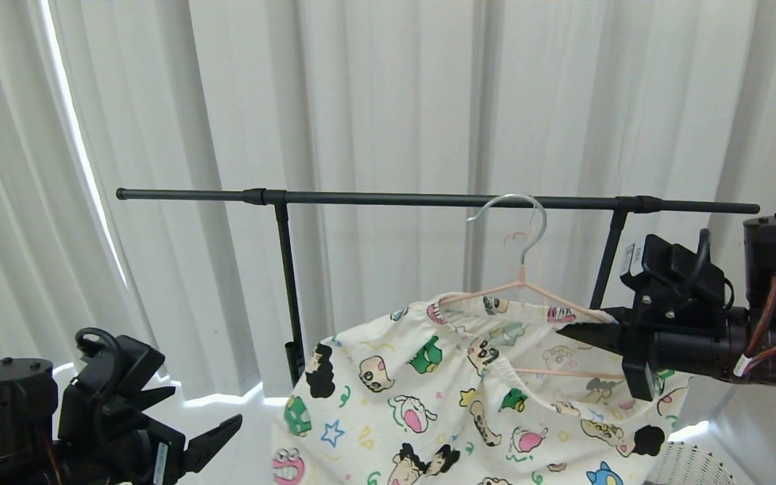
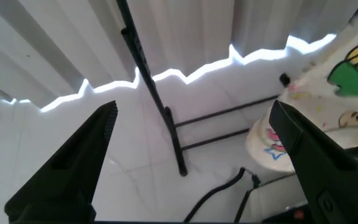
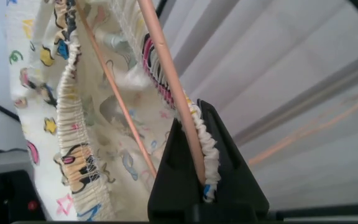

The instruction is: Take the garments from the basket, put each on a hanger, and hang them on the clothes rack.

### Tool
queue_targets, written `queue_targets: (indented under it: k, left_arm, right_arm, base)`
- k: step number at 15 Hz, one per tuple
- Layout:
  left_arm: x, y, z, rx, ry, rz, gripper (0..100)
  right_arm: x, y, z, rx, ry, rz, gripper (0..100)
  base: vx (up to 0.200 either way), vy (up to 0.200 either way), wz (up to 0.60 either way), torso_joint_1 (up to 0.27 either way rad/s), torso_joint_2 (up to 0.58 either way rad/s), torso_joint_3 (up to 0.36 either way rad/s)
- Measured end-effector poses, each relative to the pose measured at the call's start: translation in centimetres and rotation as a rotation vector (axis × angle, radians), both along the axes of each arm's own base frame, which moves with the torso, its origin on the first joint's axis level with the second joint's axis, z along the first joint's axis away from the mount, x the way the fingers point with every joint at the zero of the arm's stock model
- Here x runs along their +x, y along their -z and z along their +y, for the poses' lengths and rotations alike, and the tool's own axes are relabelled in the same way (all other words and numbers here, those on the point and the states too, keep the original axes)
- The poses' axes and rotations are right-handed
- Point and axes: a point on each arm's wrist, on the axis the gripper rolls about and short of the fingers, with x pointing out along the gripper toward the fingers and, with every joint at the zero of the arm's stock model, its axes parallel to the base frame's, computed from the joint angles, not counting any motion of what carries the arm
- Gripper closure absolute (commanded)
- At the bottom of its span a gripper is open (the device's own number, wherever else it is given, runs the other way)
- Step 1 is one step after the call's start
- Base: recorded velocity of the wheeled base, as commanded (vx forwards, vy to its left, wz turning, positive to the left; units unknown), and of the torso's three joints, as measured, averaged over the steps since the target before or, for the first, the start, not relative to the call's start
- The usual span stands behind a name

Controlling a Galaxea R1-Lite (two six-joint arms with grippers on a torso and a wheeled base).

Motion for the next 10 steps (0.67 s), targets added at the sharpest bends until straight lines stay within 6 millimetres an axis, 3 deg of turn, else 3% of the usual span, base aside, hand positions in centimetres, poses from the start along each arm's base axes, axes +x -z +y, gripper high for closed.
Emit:
queue_targets:
  k: [5, 10]
  left_arm:
    - [-1.5, -2.7, 0.2, -0.113, -0.060, -0.135, 0]
    - [-0.5, -4.6, 0.9, 0.010, -0.227, -0.241, 0]
  right_arm:
    - [-1.6, 2.5, -2.5, -0.064, 0.172, 0.074, 100]
    - [-2.1, 2.6, -3.4, -0.151, 0.386, 0.061, 100]
  base:
    - [0.000, 0.000, 0.00, 0.000, 0.00, 0.000]
    - [0.000, 0.000, 0.00, 0.000, 0.00, 0.000]
